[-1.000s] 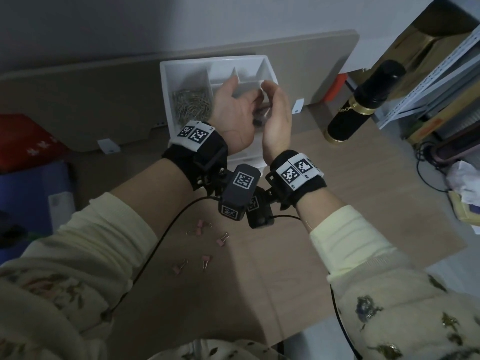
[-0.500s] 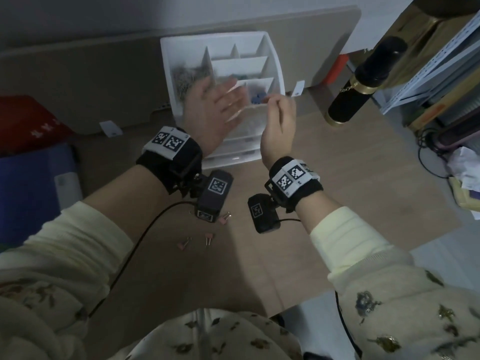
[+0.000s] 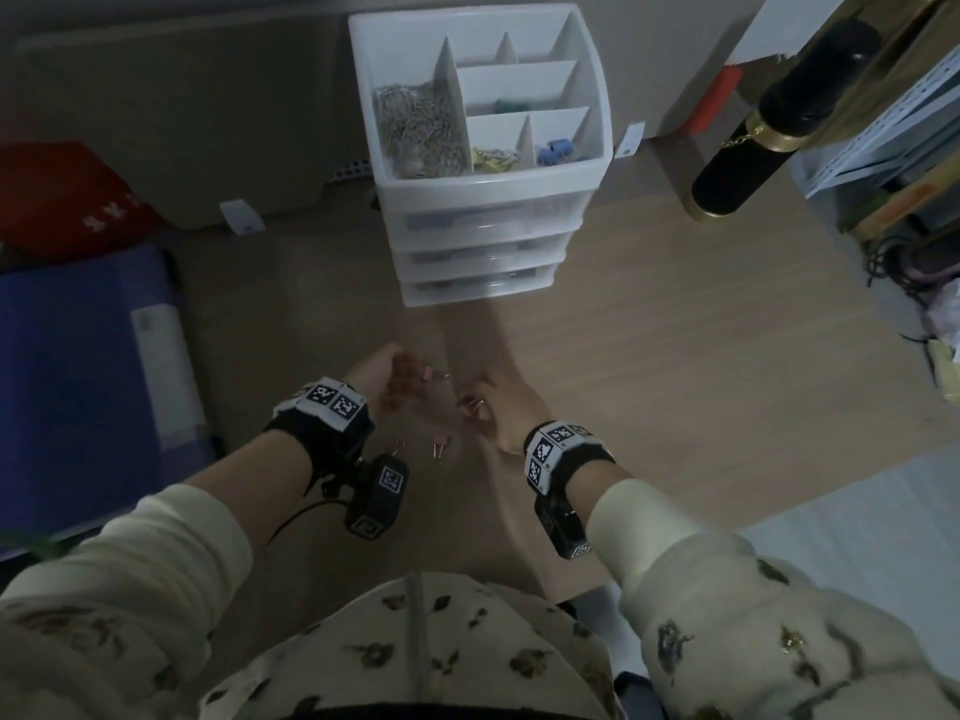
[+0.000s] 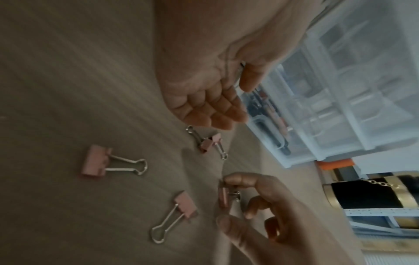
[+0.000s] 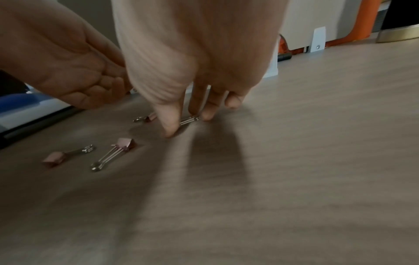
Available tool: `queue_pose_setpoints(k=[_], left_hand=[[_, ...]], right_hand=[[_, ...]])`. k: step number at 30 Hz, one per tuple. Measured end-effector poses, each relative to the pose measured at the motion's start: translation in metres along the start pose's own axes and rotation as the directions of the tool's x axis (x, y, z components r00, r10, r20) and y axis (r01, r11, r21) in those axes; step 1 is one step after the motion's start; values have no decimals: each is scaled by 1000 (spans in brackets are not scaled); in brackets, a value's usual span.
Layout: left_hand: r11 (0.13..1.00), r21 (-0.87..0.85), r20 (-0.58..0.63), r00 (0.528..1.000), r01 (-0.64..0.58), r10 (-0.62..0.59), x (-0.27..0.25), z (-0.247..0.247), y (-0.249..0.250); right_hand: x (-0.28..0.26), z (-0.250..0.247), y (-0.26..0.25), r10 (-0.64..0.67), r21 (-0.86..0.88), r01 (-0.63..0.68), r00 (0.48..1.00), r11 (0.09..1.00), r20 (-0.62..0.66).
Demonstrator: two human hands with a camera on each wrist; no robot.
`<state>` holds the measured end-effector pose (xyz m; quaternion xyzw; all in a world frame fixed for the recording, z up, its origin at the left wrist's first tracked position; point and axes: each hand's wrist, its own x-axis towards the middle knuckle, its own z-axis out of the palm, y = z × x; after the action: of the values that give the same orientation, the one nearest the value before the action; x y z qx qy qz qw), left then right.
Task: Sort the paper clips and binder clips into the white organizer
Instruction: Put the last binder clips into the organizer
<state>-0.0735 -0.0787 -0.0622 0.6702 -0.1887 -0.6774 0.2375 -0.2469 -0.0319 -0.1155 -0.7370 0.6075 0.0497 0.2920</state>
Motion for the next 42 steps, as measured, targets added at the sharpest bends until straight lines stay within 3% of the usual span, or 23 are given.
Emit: queue_pose_setpoints(k=[6,9,12,17,21,23,25,27,29,37,40,42], left_hand=[[1000,-13,-46,999,5,-6,10,-9,-8],[999,-51,-29,1000,-2,1,11,-6,-9],[996,-91,48,999,-4,9,10,3,-10],[949,-295,286,958,112,-24,4,4,-12],[968,-234,140,988,94,-62,8,-3,-14],[974,-200,49,994,106,-98,12,-8,-16],[980,-162,2,993,115,-116,15,-13,-18],[985,-131,-14,993,116,-119,16,-14,-20],[988,-112,-17,994,107,-110,16,-14,-21],[992,-94,-45,995,81,-86,18,-22,-24],[990,-124,-33,997,65,-69,18,-24,-26],[985,-155,-9,997,78,-80,13,-23,-28]], right_hand=[[-4,-5,-11,-43,-88,38,998,995,-54],[-2,-12,-17,-12,46,17,994,999,-109],[4,-21,-32,-8,242,61,977,968,-213],[7,-28,-52,-188,290,283,930,914,-316],[3,-18,-48,-159,227,278,887,933,-433],[1,-15,-41,-179,211,269,913,940,-368],[-1,-9,-36,-241,153,258,963,954,-123],[-2,1,-33,-284,66,279,956,958,73],[-4,8,-32,-275,-6,279,948,960,162],[-6,4,-26,-153,-124,158,987,980,48],[-3,-3,-32,-84,103,86,996,991,-31],[1,-9,-39,-86,242,113,989,964,-117]])
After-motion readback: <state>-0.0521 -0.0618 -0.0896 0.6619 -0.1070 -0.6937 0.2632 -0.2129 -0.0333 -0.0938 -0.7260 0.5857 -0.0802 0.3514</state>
